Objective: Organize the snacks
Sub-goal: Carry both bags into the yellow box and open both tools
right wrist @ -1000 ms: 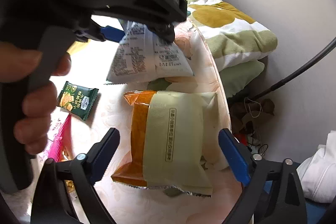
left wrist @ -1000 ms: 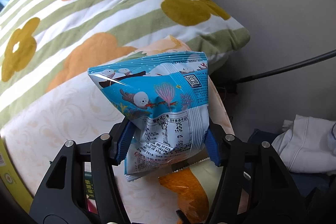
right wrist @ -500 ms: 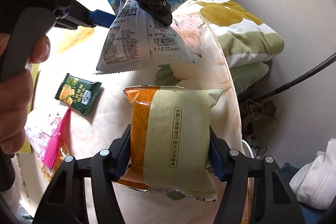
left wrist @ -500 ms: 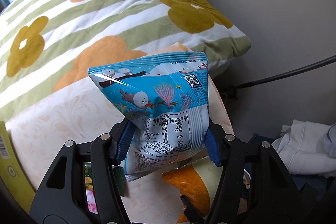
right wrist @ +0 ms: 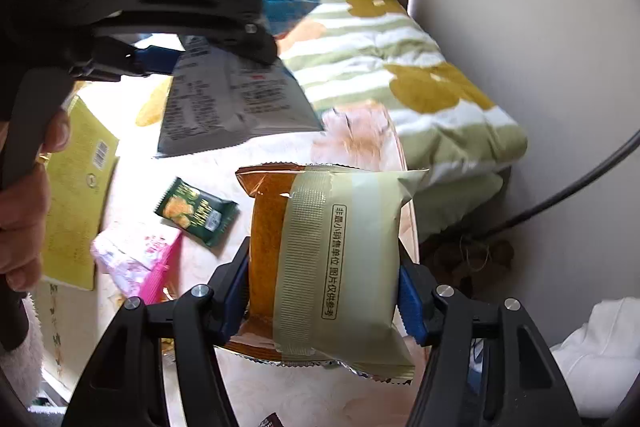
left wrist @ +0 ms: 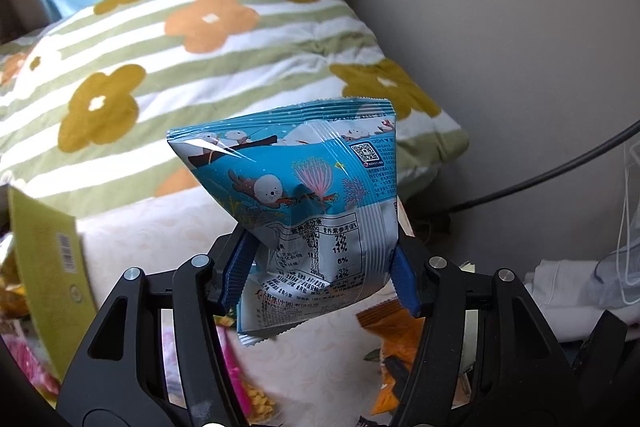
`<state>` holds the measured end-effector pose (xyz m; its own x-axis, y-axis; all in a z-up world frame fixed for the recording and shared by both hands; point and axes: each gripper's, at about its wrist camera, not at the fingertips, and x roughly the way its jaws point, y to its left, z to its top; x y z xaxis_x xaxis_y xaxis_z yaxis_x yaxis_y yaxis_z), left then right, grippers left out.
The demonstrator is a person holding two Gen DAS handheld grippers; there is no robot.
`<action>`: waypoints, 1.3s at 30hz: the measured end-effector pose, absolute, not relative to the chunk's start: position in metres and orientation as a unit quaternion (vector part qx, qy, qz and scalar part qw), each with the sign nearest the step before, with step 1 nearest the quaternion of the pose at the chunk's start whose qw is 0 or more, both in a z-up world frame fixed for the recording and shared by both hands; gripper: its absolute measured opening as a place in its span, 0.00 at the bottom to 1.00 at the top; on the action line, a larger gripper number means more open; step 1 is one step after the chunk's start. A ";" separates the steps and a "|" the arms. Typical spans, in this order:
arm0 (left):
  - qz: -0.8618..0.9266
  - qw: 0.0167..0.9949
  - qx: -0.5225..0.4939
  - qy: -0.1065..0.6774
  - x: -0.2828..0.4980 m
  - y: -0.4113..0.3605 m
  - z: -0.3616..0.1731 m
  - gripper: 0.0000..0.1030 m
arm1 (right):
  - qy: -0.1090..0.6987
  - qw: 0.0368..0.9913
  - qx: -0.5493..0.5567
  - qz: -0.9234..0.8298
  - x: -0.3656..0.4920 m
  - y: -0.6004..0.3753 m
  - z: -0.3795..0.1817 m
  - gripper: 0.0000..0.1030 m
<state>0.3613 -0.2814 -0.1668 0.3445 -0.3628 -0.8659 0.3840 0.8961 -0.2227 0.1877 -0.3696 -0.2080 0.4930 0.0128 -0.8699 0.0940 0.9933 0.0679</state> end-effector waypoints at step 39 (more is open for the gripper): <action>0.036 0.856 -0.143 0.495 0.318 0.200 -0.125 0.55 | 0.409 0.882 -0.059 0.229 0.266 -0.029 -0.117 0.57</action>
<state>0.3177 0.1996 -0.1252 0.5076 -0.0810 -0.8578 -0.2028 0.9564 -0.2104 0.2663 -0.0295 -0.1173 0.5617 0.3551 -0.7473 -0.4508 0.8887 0.0835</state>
